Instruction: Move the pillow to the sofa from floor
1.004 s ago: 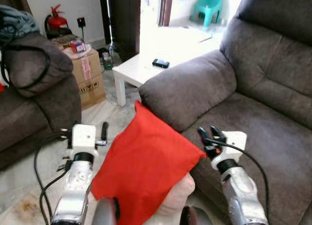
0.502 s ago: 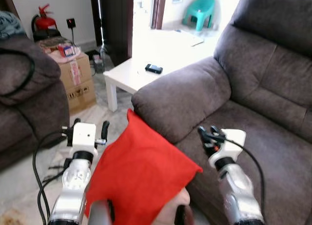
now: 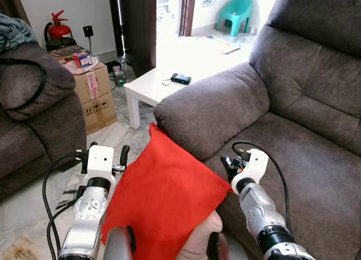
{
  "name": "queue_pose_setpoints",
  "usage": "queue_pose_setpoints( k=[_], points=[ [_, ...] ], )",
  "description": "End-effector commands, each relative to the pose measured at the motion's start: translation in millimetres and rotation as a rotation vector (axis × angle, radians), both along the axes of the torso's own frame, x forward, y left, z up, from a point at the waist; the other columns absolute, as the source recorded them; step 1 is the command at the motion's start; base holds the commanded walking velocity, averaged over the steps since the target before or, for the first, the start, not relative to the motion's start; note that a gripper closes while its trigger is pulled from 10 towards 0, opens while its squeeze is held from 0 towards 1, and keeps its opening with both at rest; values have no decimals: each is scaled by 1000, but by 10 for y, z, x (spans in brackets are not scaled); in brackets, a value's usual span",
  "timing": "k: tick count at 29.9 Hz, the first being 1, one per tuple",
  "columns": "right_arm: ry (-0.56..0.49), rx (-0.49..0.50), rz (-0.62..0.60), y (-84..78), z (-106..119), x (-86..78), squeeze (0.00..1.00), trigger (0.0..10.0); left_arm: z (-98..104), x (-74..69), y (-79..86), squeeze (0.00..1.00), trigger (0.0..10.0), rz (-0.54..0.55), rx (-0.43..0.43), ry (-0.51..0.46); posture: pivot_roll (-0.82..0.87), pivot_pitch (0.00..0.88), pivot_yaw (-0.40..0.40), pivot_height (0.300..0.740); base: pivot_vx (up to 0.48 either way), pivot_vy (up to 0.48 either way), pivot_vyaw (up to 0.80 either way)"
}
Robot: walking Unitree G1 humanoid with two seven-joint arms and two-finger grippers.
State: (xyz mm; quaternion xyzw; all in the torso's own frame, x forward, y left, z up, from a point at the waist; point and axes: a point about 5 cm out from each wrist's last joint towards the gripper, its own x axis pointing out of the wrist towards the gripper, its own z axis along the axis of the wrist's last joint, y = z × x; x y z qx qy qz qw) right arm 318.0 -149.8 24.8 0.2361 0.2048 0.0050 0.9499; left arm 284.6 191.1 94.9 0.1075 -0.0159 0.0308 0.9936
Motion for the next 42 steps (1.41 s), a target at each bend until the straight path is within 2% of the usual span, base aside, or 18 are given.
queue_pose_setpoints(
  k=[1,9,11,19,26,27,28,29,35,39,42],
  points=[
    [32,50,-34,-7,-2,31,1000,10000,-66,-38,26,0,10000,18,-20,34,116,0,-128,566,0,0,0],
    [92,158,-103,-18,-88,-3,1000,10000,-90,-127,24,0,10000,42,-34,38,140,0,-156,566,0,0,0],
    [104,126,-93,-24,-100,-7,1000,10000,-100,-148,21,0,10000,45,-35,40,145,0,-162,566,0,0,0],
    [141,164,-143,-53,-146,-33,1000,10000,-112,-214,52,0,10000,68,-35,48,157,0,-174,566,0,0,0],
    [174,140,-153,-81,-226,-106,1000,10000,-106,-230,51,0,10000,70,-31,52,162,0,-173,566,0,0,0],
    [176,142,-153,-88,-240,-120,439,10000,-108,-231,47,0,10000,67,-30,54,161,0,-171,566,0,0,0],
    [174,138,-137,-93,-261,-144,141,10000,-111,-234,37,0,10000,60,-26,57,161,0,-171,566,0,0,0],
    [173,126,-122,-92,-268,-152,0,10000,-111,-236,32,0,10000,57,-25,58,164,0,-169,566,0,0,0],
    [144,141,-71,-84,-296,-195,0,10000,-99,-261,32,0,10000,44,-20,64,169,0,-167,566,0,0,0],
    [156,138,-66,-111,-333,-235,0,10000,-102,-287,37,0,10000,43,-20,70,172,0,-165,566,0,0,0],
    [170,175,-51,-87,-364,-268,0,10000,-113,-298,25,0,10000,35,-21,79,173,0,-163,566,0,0,0]
  ],
)
